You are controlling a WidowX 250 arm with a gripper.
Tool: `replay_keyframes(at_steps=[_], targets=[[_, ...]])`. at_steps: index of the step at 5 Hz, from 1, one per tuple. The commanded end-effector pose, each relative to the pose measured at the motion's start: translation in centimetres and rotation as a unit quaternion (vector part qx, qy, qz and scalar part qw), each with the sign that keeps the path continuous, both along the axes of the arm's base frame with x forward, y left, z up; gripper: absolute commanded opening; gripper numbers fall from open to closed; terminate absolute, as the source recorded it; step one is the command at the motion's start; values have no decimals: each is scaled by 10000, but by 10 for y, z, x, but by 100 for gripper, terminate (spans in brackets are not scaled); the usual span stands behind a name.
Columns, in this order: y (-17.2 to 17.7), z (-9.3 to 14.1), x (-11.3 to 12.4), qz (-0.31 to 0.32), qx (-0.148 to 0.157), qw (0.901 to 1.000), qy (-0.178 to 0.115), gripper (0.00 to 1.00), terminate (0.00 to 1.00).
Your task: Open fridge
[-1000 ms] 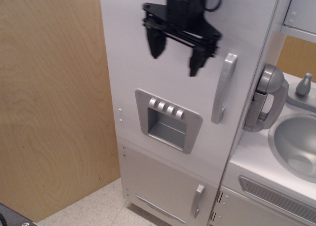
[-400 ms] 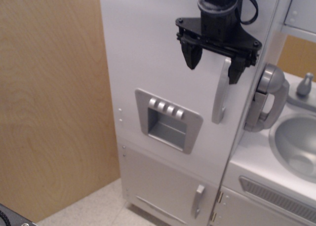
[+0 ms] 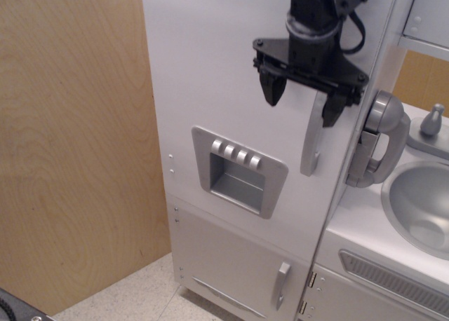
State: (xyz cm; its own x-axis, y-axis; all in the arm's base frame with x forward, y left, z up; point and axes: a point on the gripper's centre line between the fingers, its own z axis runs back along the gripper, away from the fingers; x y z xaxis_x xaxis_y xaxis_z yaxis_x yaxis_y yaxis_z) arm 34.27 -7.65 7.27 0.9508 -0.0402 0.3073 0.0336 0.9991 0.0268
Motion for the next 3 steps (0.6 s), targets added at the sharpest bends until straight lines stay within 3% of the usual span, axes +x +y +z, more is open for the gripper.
replay_keyframes(at_steps=[1,2,3], targets=[[1,15,12,-135,13,9993,-362,0,0],[4,13,19,23,10,9987,-511,0,0],[6,16,8,-99,-8,9986,-518,0,0]])
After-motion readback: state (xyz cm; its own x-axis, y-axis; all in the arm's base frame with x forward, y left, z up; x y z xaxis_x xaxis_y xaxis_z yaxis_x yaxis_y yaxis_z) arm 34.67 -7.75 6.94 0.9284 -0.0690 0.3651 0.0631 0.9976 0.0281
